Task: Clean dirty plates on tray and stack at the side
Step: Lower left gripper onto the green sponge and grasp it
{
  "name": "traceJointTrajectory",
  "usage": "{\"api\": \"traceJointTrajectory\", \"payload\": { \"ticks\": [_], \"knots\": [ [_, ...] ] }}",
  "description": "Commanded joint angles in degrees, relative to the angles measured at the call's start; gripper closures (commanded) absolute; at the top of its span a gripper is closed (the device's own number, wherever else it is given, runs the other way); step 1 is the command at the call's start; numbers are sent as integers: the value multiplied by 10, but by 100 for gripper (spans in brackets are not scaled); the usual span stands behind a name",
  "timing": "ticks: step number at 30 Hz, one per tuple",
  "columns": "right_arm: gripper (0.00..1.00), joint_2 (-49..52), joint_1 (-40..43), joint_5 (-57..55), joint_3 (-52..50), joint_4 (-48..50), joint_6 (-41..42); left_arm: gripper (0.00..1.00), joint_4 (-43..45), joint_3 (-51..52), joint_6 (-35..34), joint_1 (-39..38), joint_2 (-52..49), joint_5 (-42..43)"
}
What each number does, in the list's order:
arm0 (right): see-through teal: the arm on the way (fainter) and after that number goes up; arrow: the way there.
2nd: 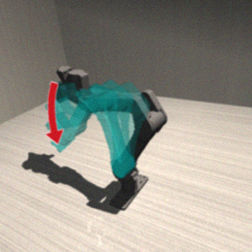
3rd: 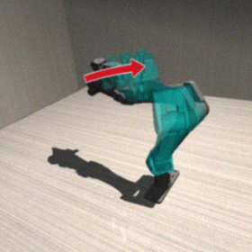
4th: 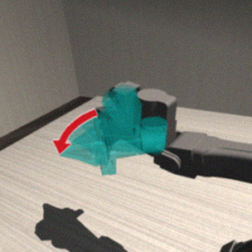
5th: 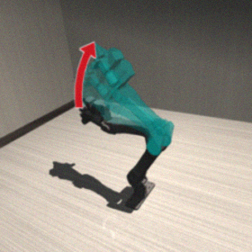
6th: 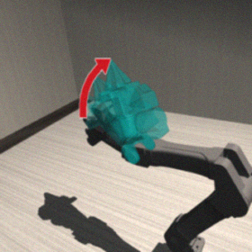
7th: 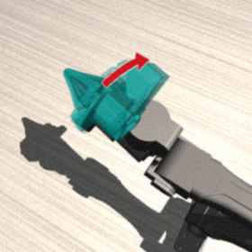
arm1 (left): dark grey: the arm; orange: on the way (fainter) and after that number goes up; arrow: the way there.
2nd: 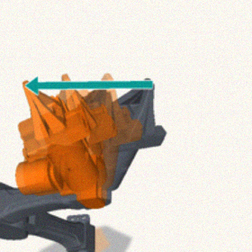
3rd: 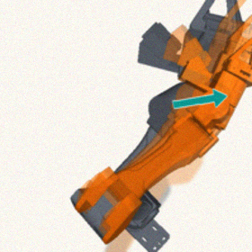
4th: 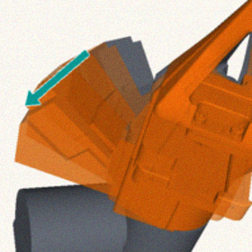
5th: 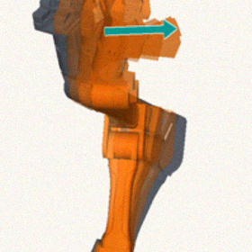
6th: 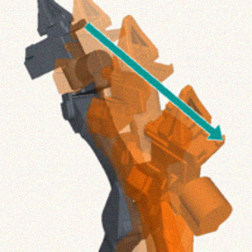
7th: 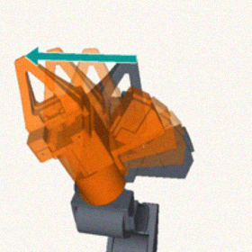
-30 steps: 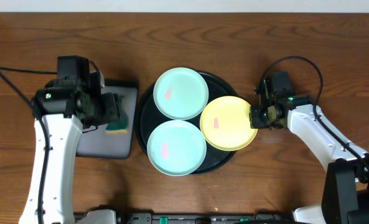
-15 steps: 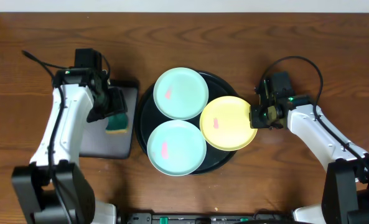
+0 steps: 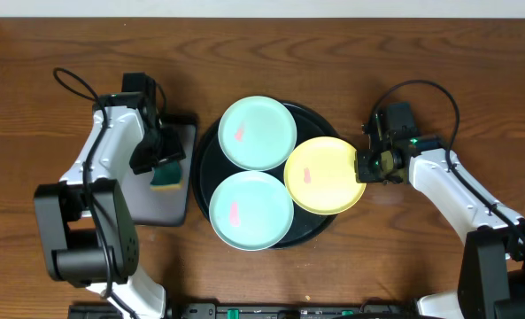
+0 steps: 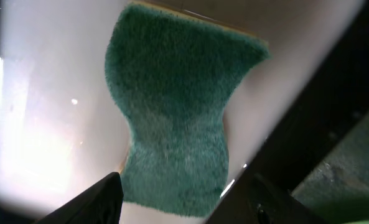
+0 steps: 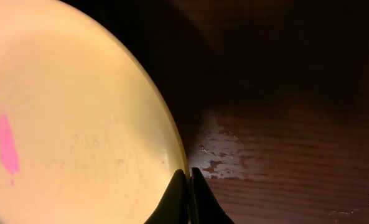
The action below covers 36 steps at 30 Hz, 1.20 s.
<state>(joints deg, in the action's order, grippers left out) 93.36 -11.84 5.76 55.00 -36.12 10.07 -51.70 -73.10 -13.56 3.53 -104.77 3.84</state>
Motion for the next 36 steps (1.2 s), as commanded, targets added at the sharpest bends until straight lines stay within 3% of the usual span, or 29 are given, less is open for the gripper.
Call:
{"api": "traceJointTrajectory", "payload": {
  "ticks": [1, 36],
  "knots": [
    [99, 5, -10, 5, -5, 1, 2, 35, 7, 6, -7, -1, -19, -20],
    [99, 5, -10, 5, -5, 1, 2, 41, 62, 37, -16, -1, -66, -41]
  ]
}}
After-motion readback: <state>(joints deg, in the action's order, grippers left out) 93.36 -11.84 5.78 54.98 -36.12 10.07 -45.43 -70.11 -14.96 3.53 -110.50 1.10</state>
